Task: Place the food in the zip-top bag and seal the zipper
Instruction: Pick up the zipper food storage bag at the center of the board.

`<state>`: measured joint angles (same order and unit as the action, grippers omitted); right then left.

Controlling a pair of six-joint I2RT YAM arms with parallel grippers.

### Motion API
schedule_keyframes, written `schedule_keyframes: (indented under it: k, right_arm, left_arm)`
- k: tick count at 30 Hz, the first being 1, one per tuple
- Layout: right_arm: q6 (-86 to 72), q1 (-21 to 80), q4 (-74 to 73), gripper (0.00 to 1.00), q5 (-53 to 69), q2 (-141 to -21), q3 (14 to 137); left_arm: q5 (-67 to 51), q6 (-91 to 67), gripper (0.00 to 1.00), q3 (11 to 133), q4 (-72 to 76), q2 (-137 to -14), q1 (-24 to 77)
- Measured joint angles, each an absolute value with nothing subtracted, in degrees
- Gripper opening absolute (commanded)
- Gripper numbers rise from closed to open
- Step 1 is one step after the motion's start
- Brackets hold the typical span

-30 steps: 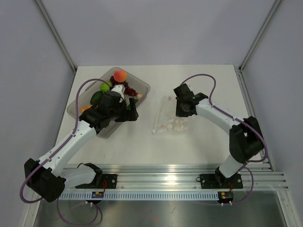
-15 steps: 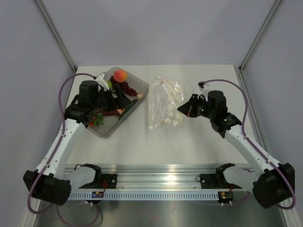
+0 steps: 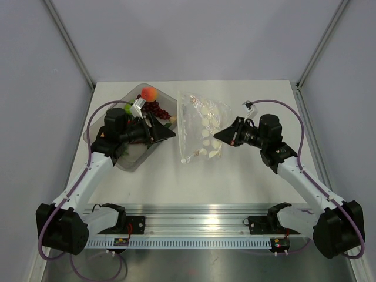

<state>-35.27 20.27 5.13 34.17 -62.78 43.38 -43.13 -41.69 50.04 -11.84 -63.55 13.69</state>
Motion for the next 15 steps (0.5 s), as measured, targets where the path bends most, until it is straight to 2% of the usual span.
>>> schedule_keyframes:
  k: [8,15]
  right_arm:
    - [-35.7,20.2,5.3,0.0,35.3,-63.0,43.4]
    - [-35.9,20.2,5.6,0.0,35.9,-64.0,43.4]
  left_arm:
    - [-48.2,-44.2,0.71,50.0,-5.2,-63.5,12.1]
    - [-50.8,-47.2,0.71,50.0,0.3,-63.8,12.1]
